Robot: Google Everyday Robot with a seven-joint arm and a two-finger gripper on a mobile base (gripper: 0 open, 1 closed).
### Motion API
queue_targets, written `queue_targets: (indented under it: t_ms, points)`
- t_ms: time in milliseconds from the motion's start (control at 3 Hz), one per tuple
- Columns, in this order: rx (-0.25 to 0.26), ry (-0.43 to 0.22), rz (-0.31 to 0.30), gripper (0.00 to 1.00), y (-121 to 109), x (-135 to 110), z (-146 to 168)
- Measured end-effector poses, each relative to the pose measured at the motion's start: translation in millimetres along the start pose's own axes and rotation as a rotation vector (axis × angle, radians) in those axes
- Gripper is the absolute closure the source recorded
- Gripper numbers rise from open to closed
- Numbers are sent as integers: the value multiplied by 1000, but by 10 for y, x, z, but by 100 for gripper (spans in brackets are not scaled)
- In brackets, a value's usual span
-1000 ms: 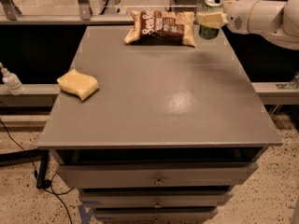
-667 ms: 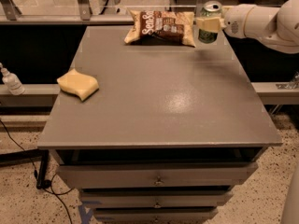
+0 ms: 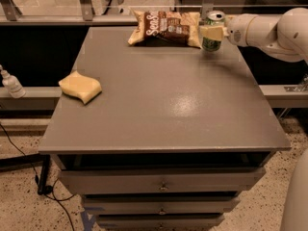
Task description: Move green can near brown chip bag
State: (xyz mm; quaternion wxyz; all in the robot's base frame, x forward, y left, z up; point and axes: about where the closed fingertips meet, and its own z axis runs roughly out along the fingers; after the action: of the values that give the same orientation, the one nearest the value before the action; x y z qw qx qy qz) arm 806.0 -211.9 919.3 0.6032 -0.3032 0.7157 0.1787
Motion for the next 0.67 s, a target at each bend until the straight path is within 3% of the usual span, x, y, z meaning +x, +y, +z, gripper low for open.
queue_targets:
  t_ms: [667]
  points:
    - [-43, 21, 69, 59, 70, 155, 97]
